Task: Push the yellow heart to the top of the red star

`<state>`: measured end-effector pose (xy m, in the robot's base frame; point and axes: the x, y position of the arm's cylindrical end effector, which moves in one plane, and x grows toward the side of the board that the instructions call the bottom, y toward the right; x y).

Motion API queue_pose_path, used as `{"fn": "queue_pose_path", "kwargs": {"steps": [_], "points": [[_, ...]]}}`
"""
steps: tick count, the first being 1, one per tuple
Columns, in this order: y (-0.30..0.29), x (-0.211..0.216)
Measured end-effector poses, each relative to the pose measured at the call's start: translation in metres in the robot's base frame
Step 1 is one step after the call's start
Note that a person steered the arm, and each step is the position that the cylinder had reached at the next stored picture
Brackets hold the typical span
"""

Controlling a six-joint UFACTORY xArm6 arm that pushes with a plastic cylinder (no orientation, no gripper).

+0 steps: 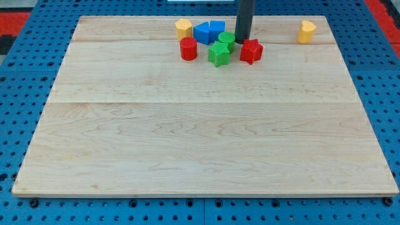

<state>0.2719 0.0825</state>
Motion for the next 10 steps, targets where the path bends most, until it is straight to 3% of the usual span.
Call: {"fn": "queue_pose_path", "kwargs": {"steps": [2, 3, 4, 6, 10], "points": [[0.049, -0.005], [0.051, -0.039], [0.094, -0.068], [0.187, -0.076], [0.162, -0.053]]}}
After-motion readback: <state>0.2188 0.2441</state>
